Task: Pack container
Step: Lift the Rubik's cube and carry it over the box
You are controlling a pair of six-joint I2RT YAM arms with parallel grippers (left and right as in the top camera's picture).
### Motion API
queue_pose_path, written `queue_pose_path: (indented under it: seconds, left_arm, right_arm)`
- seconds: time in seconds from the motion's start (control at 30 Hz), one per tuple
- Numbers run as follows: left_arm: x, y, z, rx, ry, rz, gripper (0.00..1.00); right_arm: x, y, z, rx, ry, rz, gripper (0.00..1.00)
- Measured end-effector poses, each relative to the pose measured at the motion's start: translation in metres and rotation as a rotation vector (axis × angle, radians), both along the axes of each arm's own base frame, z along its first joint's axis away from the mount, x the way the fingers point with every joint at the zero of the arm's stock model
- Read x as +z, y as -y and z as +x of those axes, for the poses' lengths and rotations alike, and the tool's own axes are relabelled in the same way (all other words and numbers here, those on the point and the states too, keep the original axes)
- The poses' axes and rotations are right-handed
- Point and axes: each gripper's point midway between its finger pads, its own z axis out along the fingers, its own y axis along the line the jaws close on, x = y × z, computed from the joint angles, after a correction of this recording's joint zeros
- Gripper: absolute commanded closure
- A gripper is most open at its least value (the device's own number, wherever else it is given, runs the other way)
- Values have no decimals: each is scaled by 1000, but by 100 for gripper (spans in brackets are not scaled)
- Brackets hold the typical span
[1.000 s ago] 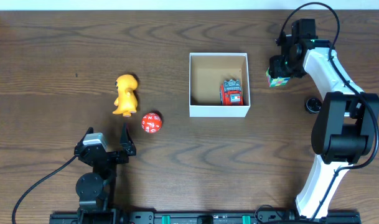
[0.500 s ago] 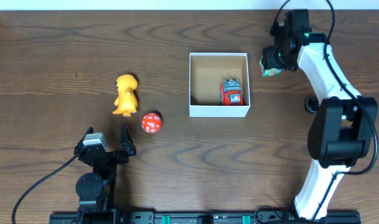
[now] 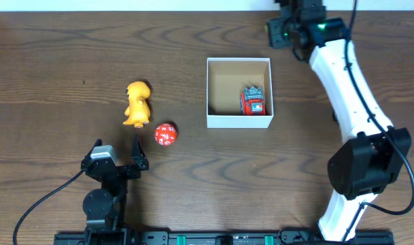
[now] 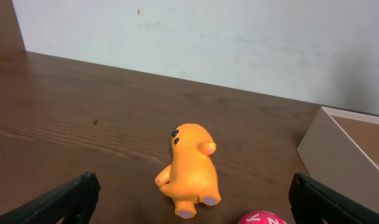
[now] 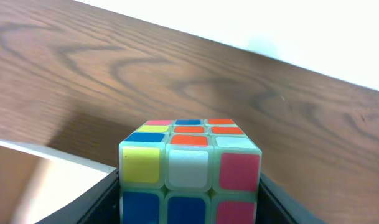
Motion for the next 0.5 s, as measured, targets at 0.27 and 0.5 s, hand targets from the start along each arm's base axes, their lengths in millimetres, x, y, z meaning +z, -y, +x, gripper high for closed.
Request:
queue_pose_path:
  seconds: [0.27, 0.5]
  left_arm:
    - [0, 0, 0, 0, 0, 0, 2]
    - [0, 0, 0, 0, 0, 0, 2]
  right_arm:
    - [-3, -47, -17, 84, -17, -19, 53]
    - [-19, -61, -42, 74, -119, -9, 53]
